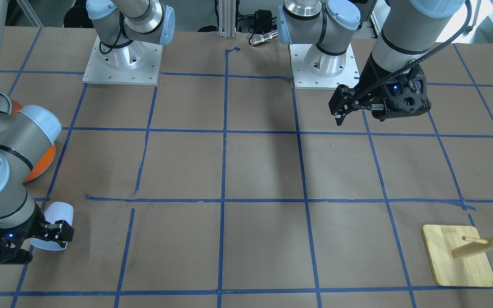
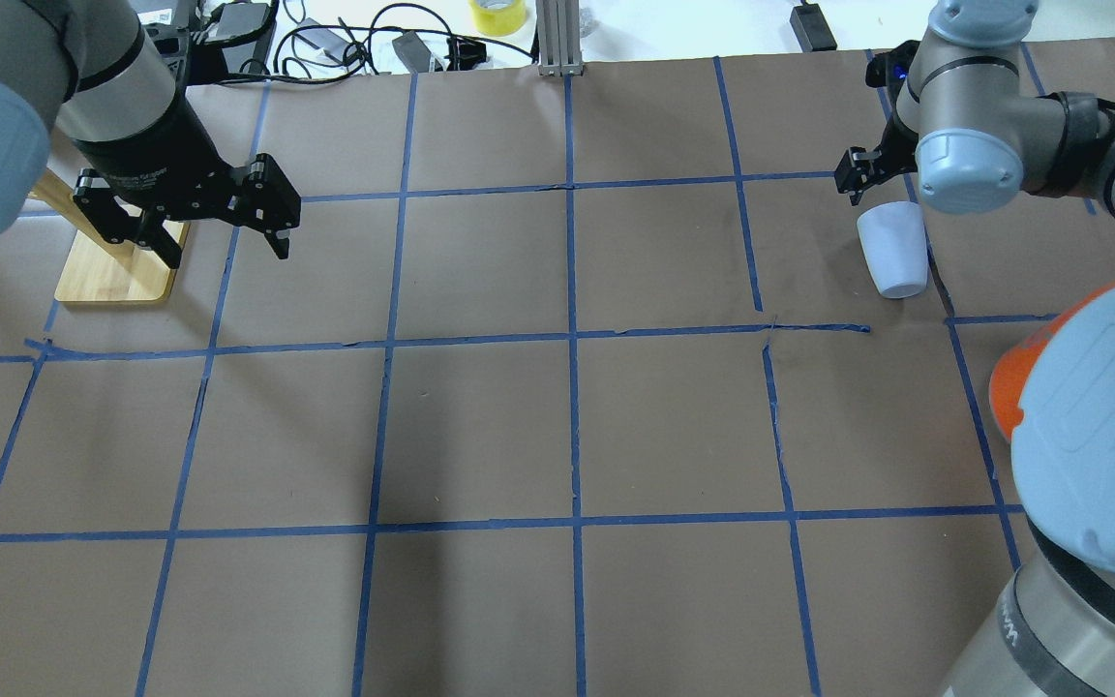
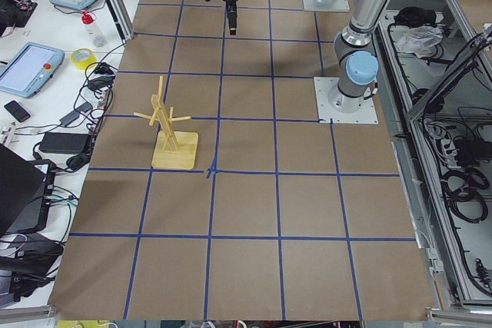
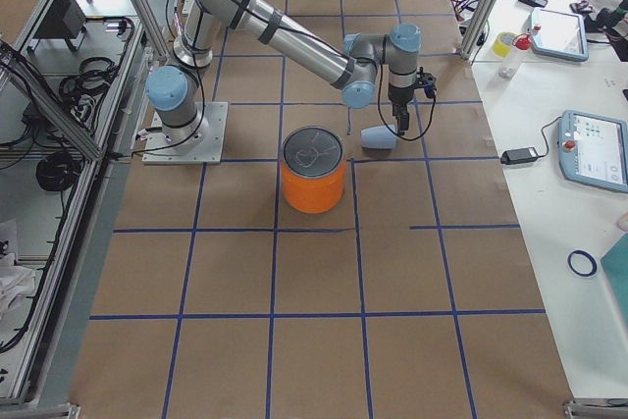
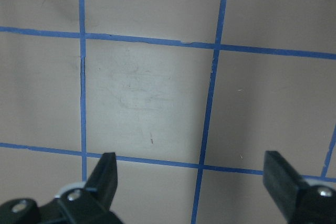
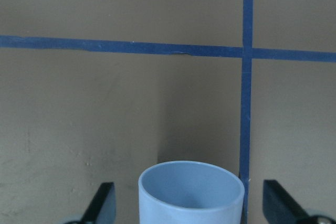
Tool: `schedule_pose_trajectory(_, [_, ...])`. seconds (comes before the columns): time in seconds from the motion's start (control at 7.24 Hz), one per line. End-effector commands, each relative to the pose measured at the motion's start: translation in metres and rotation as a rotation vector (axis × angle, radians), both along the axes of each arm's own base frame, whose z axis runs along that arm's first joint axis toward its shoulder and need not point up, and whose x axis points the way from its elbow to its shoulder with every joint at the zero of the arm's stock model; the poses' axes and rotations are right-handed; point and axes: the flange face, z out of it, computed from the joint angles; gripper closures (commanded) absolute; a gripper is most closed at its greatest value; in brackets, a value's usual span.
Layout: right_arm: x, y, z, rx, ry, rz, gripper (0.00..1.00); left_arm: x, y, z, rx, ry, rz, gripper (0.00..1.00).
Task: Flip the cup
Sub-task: 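Close the right gripper on the white cup's rim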
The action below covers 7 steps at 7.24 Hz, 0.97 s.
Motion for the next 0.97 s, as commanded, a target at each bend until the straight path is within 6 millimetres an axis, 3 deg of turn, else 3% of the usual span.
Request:
schedule_pose_trajectory(0.0, [-0.024, 0.002, -0.003, 0.013, -0.003, -0.012, 0.00, 0.000, 0.000, -0.001, 0.000, 0.000, 0.001, 0.00])
schedule_pose_trajectory(0.28, [-0.015, -0.001, -0.005, -0.017, -0.097, -0.017, 0.00, 0.000, 0.000, 0.000, -0.001, 0.000, 0.001, 0.00])
schedule_pose_trajectory(0.83, [-0.015, 0.004, -0.014, 0.009, -0.104, -0.022, 0.00, 0.000, 0.000, 0.000, -0.001, 0.000, 0.001, 0.00])
